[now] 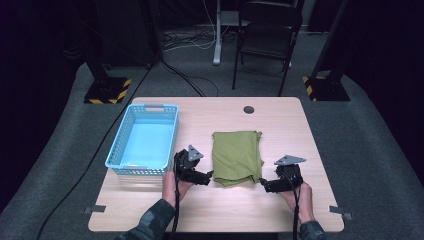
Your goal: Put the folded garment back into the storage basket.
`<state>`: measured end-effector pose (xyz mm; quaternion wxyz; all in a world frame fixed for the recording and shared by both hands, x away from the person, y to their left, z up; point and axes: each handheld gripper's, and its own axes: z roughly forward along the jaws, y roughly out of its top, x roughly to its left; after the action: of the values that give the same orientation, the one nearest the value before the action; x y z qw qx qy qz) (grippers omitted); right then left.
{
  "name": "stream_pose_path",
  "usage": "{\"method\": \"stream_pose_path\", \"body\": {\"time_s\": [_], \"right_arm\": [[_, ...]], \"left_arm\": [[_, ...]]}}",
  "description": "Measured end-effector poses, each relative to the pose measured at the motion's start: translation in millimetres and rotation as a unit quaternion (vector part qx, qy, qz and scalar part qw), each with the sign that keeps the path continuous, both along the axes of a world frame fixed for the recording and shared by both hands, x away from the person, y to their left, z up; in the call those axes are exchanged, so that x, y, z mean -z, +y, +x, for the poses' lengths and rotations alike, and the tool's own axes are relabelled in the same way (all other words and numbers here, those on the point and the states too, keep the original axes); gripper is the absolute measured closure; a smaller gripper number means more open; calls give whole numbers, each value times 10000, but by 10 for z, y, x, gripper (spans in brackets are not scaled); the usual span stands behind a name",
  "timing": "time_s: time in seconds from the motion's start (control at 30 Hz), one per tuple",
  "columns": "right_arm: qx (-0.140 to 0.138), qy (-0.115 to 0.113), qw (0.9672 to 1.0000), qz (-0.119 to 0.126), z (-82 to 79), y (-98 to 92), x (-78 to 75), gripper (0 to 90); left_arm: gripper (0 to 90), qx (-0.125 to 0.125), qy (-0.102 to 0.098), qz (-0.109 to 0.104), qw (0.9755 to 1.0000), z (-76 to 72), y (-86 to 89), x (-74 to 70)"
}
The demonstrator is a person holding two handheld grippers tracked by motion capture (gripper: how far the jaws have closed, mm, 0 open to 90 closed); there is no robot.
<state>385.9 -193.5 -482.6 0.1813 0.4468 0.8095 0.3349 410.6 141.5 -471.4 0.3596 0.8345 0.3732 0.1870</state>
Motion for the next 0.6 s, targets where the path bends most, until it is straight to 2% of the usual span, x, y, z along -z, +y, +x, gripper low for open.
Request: {"method": "stream_pose_path", "body": {"time_s": [0.3, 0.6], "right_arm": [[-54, -44, 10000, -35, 26, 44, -25, 61], [-106, -90, 9999, -49, 82, 95, -39, 58]], "left_arm": [[31, -6, -39, -14, 10000, 70, -18, -60], [4, 4, 106, -21, 9999, 166, -63, -51]]}}
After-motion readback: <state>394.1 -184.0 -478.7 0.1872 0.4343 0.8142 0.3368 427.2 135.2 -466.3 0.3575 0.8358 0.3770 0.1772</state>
